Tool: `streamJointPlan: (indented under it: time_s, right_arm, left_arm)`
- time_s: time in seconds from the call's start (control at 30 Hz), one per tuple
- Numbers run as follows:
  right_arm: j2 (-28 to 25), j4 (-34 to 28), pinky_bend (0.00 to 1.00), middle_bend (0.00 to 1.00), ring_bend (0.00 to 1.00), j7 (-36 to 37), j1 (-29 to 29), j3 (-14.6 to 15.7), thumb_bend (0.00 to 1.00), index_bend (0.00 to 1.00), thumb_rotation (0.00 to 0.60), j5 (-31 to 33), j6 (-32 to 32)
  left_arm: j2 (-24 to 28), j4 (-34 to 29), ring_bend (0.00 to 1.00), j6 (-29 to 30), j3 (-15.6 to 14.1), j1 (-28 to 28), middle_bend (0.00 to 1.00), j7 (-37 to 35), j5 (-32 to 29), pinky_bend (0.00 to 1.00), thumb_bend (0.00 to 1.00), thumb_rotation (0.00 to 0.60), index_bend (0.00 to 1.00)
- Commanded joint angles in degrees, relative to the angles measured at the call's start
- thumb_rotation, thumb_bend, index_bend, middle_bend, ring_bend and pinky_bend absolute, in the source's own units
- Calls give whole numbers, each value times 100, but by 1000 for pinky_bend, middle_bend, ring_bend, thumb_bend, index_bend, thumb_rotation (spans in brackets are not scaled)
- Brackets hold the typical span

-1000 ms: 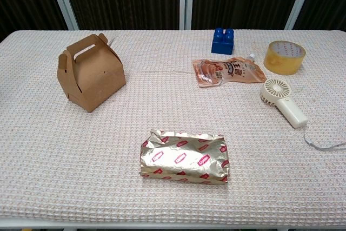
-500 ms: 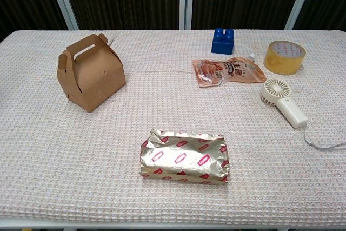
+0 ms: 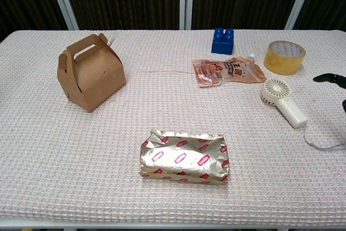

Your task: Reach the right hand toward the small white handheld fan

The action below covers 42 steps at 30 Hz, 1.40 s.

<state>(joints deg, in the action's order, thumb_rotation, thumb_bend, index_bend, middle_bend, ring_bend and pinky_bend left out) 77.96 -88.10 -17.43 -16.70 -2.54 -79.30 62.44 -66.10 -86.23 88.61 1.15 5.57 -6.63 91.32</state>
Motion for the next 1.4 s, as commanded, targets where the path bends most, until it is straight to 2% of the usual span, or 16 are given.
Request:
streamJointPlan:
  time_s: [0.03,0.63,1.2,1.4]
  right_arm:
    - [148,49,750,916,835,-201,-109,-12,1000,0,600,198,-162]
    - [448,68,750,916,835,-826,-441,13,1000,0,600,699,-443]
    - [474,90,750,921,835,-852,-567,83,1000,0,600,981,-550]
    - [431,28,750,921,835,-709,-637,102,1000,0,600,1177,-774]
  left_arm:
    - [13,14,14,8,3,-10,96,-41,-21,195,0,600,116]
    - [47,36,14,18,3,-20,96,-82,-33,195,0,600,117]
    - [43,66,14,16,2,-26,96,-111,-43,195,0,600,117]
    - [49,63,14,23,8,-29,96,-113,-49,195,0,600,116]
